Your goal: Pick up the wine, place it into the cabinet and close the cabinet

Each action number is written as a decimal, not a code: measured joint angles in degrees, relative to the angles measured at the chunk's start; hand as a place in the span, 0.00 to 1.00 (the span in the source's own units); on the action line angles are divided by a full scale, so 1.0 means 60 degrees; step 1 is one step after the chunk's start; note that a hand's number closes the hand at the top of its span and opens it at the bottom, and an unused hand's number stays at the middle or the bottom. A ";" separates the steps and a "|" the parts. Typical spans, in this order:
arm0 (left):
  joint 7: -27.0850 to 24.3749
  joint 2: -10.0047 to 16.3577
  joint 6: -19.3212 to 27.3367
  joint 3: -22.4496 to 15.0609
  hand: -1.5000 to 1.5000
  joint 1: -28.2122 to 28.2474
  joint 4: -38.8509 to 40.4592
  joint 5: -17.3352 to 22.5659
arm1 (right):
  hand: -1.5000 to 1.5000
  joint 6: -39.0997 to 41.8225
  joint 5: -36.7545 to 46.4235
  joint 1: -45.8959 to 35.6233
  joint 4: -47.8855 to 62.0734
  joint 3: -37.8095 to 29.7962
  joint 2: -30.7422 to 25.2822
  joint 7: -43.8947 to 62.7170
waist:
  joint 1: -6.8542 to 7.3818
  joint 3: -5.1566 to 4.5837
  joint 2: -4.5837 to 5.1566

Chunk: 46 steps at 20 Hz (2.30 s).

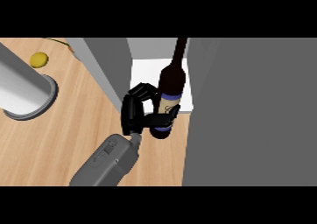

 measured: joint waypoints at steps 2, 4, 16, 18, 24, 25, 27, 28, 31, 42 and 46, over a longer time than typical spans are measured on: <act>-0.0318 -0.0001 -0.0156 0.0037 1.00 -0.0093 0.0348 0.0318 | 0.00 0.0054 -0.0022 0.0051 -0.0012 0.0005 0.0022 -0.0024 | -0.0014 0.0000 -0.0002; -0.0587 0.0001 -0.0393 0.0176 1.00 -0.0255 0.0817 0.0718 | 0.00 0.0058 -0.0026 0.0077 -0.0005 0.0074 0.0103 -0.0080 | -0.0050 -0.0001 0.0005; -0.1007 0.0008 -0.0715 0.0407 1.00 -0.1963 0.2992 0.2201 | 0.00 0.0283 -0.0083 0.0302 -0.0007 -0.0102 0.0183 -0.0201 | -0.0065 0.0004 0.0020; -0.0938 0.0005 -0.0679 0.0422 1.00 -0.2354 0.3321 0.2414 | 0.00 0.0338 -0.0086 0.0294 0.0024 -0.0093 0.0226 -0.0243 | -0.0088 0.0004 0.0029; -0.0944 0.0001 -0.0744 0.0735 1.00 -0.3297 0.4218 0.2687 | 0.00 0.0408 -0.0105 0.0309 0.0035 -0.0106 0.0309 -0.0196 | -0.0071 0.0008 0.0033; -0.0893 0.0039 -0.0789 0.0852 1.00 -0.3540 0.4407 0.2689 | 0.00 0.0372 -0.0105 0.0224 0.0040 -0.0086 0.0352 -0.0141 | -0.0066 0.0007 0.0038; -0.0850 0.0042 -0.0735 0.0951 1.00 -0.3929 0.4714 0.2743 | 0.00 0.0428 -0.0105 0.0301 0.0050 -0.0023 0.0390 -0.0195 | -0.0096 0.0008 0.0041; -0.0827 0.0046 -0.0680 0.1003 1.00 -0.4134 0.4897 0.2691 | 0.00 0.0470 -0.0113 0.0287 0.0045 -0.0099 0.0354 -0.0186 | -0.0092 0.0009 0.0041; -0.0927 0.0079 -0.0626 0.1170 1.00 -0.4645 0.5597 0.2486 | 0.00 0.0494 -0.0092 0.0315 0.0077 0.0013 0.0446 -0.0256 | -0.0099 0.0011 0.0056; -0.0847 0.0397 0.0640 0.1169 0.00 -0.5999 0.7760 0.1541 | 0.00 0.0722 -0.0076 0.0525 0.0149 0.0100 0.0594 -0.0511 | -0.0184 0.0014 0.0087; -0.0694 0.0380 0.0743 0.1116 0.00 -0.6197 0.8316 0.1279 | 0.00 0.0735 -0.0071 0.0620 0.0137 0.0156 0.0668 -0.0575 | -0.0234 0.0023 0.0088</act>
